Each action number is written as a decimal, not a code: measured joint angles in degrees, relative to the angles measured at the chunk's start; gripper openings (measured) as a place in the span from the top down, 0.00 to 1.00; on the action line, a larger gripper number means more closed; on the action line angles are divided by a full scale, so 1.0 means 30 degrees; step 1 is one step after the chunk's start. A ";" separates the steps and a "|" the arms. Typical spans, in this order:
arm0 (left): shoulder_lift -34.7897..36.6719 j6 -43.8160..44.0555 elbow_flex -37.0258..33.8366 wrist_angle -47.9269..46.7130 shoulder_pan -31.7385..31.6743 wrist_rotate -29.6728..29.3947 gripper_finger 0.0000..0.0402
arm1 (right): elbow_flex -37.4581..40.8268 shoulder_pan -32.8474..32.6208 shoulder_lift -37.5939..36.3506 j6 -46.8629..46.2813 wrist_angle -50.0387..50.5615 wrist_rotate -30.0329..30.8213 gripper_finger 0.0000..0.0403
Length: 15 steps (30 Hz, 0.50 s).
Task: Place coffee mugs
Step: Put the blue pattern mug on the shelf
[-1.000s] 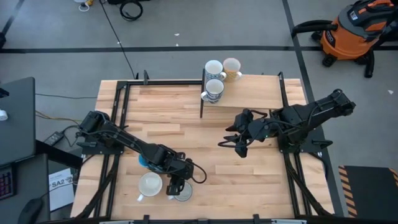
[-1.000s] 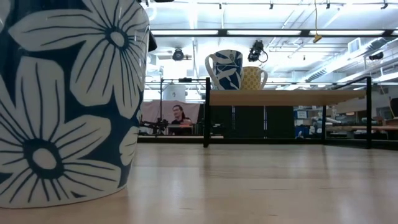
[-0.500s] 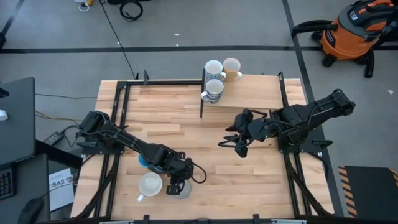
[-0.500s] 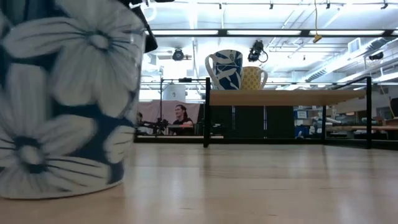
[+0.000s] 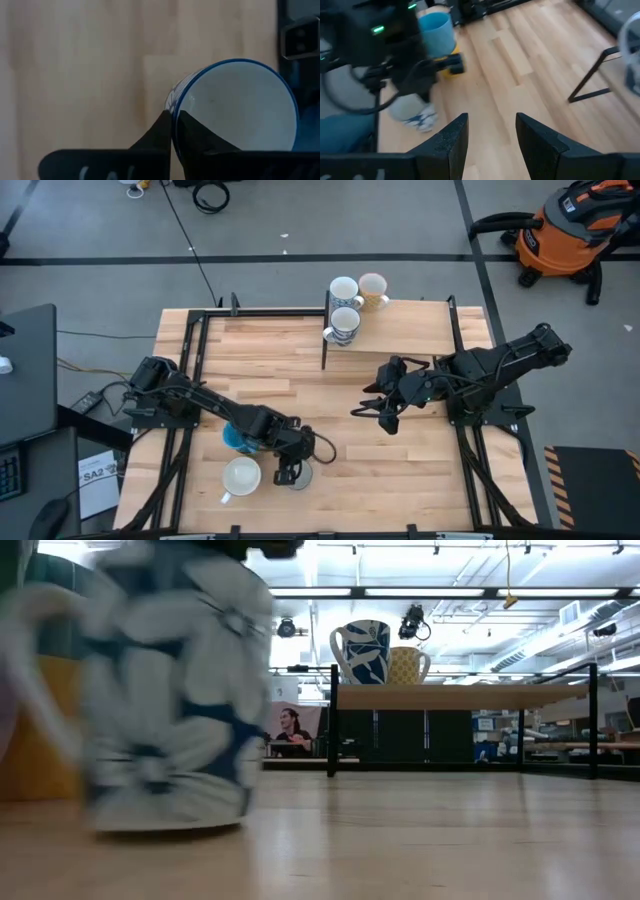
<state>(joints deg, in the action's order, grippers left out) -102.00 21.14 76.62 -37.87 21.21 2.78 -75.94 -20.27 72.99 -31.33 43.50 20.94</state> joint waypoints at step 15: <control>0.0000 -0.6217 0.0000 0.0329 -0.6483 -0.0075 0.95 | 0.0000 -0.0007 0.0000 0.0007 0.0155 -0.1700 0.58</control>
<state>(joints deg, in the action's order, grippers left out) -102.00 2.49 76.62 -36.88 1.76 2.55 -75.94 -20.29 72.99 -31.31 43.96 15.84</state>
